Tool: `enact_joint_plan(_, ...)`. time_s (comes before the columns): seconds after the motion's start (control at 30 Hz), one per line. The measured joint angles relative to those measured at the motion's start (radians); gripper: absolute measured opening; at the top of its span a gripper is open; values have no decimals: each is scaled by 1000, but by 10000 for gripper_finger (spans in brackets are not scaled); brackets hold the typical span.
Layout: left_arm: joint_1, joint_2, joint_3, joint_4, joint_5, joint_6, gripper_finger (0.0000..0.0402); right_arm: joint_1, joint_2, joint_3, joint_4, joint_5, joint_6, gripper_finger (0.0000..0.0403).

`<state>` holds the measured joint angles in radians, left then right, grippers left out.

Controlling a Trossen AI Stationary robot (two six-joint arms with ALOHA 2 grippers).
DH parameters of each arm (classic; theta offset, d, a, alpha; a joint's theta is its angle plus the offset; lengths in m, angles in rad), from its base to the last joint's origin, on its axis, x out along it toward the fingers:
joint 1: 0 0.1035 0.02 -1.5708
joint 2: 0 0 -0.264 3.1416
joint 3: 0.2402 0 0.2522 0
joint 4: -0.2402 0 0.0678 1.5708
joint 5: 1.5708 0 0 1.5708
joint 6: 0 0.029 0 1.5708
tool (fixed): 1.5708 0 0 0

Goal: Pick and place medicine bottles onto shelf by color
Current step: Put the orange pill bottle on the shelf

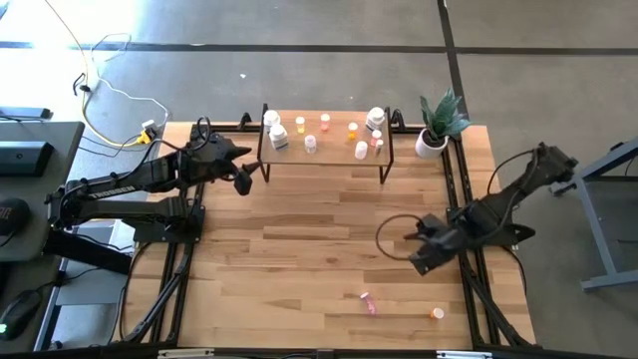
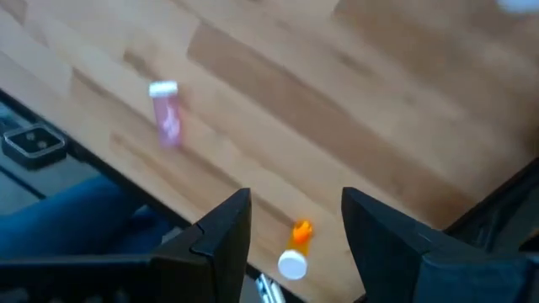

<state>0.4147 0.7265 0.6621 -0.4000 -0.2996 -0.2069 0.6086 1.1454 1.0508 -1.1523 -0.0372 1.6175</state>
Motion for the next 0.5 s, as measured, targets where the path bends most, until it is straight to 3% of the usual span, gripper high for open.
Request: enact_joint_plan(0.5,-96,0,0,0,0,-69,251,294,77,-138,281,-53,399,177)
